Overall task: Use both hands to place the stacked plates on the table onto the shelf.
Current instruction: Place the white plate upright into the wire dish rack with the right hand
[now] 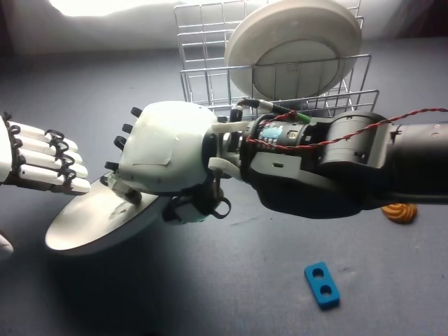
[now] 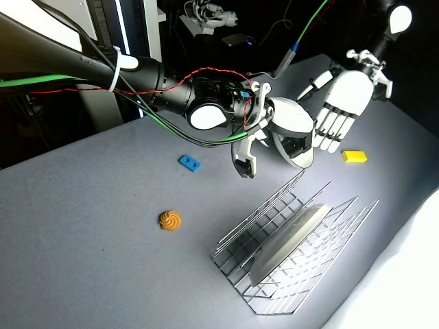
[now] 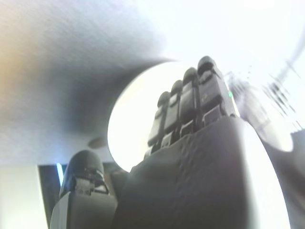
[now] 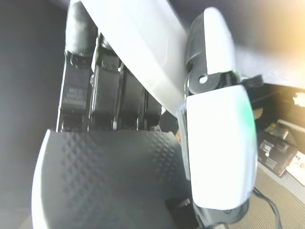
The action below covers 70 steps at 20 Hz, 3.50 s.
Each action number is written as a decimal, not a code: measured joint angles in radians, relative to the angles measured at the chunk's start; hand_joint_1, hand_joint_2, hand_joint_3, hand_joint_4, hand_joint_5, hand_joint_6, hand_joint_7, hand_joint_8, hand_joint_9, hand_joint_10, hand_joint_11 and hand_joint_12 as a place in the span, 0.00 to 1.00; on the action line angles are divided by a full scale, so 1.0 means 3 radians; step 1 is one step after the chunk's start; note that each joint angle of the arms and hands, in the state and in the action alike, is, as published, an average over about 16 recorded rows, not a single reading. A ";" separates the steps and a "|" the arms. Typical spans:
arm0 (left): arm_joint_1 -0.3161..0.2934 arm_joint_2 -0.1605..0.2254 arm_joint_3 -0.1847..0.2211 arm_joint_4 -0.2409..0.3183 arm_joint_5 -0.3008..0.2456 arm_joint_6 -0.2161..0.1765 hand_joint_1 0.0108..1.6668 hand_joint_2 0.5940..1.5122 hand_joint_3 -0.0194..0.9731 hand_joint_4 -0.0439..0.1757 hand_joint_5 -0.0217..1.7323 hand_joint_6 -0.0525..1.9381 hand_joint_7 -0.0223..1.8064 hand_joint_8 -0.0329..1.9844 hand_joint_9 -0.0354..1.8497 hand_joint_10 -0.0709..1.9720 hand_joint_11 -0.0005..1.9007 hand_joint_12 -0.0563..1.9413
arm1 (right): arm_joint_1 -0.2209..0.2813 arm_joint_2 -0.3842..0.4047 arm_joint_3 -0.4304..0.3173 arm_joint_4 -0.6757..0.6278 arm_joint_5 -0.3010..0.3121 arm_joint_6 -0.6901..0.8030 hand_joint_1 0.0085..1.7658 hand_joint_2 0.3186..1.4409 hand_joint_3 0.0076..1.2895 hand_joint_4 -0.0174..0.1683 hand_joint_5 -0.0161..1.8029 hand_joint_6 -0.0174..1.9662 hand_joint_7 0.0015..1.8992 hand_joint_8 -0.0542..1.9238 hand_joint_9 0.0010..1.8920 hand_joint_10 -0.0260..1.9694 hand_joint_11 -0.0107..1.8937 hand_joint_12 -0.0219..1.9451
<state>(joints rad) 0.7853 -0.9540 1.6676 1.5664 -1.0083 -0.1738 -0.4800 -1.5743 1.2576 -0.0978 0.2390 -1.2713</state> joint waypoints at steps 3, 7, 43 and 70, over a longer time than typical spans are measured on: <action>-0.0129 0.0058 -0.0031 0.0025 -0.0027 -0.0053 0.01 0.62 0.04 0.21 0.02 0.04 0.03 0.02 0.03 0.04 0.01 0.03 | 0.0040 0.0097 -0.0105 0.0002 -0.0007 -0.0018 0.65 0.63 0.01 0.04 0.45 0.39 0.53 0.63 0.57 0.53 0.47 0.74; -0.0297 0.0143 -0.0090 0.0087 -0.0052 -0.0125 0.01 0.62 0.04 0.20 0.03 0.04 0.03 0.02 0.04 0.04 0.01 0.03 | 0.0109 0.0262 -0.0294 0.0004 -0.0016 -0.0042 0.66 0.63 0.01 0.07 0.46 0.43 0.53 0.63 0.57 0.54 0.47 0.75; -0.0820 0.0622 -0.0460 0.0503 -0.0143 -0.0540 0.01 0.61 0.04 0.21 0.03 0.04 0.04 0.02 0.04 0.04 0.01 0.03 | 0.1325 0.1568 -0.1245 0.1548 -0.0779 -0.0085 0.69 0.65 0.01 0.05 0.49 0.44 0.53 0.58 0.56 0.54 0.47 0.75; -0.0956 0.0513 -0.0457 0.0603 -0.0174 -0.0540 0.01 0.62 0.04 0.22 0.03 0.04 0.04 0.02 0.04 0.04 0.01 0.03 | 0.1168 0.1631 -0.0459 0.2296 -0.0968 0.0222 0.70 0.65 0.01 0.05 0.50 0.43 0.54 0.57 0.57 0.53 0.46 0.76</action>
<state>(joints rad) 0.4984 -0.8001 1.5304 1.7472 -1.0606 -0.3359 -0.1298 -1.0851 1.1198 0.5910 -0.0514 -1.2048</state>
